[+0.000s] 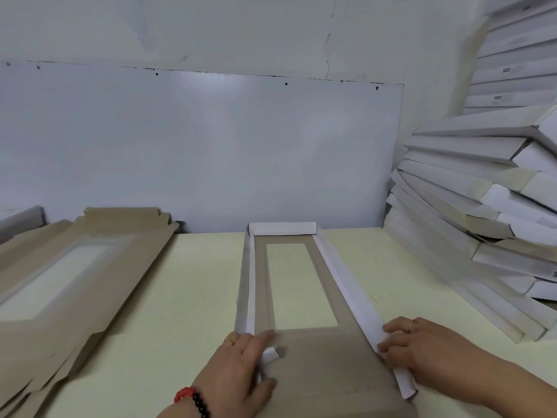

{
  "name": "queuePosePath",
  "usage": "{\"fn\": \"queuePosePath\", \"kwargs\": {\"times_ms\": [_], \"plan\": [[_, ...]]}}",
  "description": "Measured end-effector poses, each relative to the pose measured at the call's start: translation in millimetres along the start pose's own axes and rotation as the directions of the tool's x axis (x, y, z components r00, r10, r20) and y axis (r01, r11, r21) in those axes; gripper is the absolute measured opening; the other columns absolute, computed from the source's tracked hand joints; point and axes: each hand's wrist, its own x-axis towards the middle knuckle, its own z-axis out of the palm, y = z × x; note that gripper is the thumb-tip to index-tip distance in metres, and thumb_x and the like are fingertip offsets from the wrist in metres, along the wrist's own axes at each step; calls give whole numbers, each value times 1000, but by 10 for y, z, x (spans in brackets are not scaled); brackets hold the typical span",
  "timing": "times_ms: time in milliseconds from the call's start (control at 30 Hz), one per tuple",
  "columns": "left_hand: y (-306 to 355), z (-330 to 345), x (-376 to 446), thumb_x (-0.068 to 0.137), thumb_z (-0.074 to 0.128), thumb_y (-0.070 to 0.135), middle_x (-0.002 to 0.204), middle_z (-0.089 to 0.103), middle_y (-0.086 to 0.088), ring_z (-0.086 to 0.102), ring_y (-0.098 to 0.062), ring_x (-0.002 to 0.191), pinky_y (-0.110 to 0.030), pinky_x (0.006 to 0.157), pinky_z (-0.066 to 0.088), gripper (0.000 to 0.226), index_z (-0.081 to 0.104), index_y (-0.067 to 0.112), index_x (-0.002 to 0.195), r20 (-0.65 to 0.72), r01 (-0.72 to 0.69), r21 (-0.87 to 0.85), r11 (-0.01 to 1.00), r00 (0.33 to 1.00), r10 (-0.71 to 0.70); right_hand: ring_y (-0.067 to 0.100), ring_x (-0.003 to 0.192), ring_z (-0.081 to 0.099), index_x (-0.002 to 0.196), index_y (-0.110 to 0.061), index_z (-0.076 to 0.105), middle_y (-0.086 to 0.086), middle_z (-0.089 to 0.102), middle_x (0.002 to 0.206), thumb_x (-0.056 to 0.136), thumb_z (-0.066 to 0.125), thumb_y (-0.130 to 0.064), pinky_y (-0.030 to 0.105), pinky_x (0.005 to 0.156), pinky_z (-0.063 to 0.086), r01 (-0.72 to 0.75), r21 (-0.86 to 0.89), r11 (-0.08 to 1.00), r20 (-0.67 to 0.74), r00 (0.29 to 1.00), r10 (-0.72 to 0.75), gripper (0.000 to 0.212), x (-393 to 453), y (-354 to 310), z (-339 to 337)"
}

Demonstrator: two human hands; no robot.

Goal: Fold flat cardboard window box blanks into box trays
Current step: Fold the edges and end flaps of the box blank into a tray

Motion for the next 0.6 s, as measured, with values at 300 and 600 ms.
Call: {"fn": "queuePosePath", "kwargs": {"times_ms": [300, 600], "plan": [[-255, -220, -51, 71, 77, 10, 89, 65, 28, 61, 6, 93, -10, 81, 46, 27, 76, 29, 91, 124, 140, -448, 883, 988, -94, -3, 131, 35, 123, -40, 47, -29, 36, 140, 91, 29, -31, 19, 99, 36, -66, 256, 965, 42, 997, 57, 38, -121, 105, 211], [-308, -123, -113, 74, 77, 24, 93, 60, 11, 49, 4, 102, -11, 82, 42, 10, 76, 20, 84, 81, 33, -385, 922, 997, -2, -11, 125, 38, 116, -39, 54, -35, 40, 131, 97, 37, -39, 13, 96, 36, -143, 374, 916, 54, 990, 132, 26, -113, 109, 220]]}}
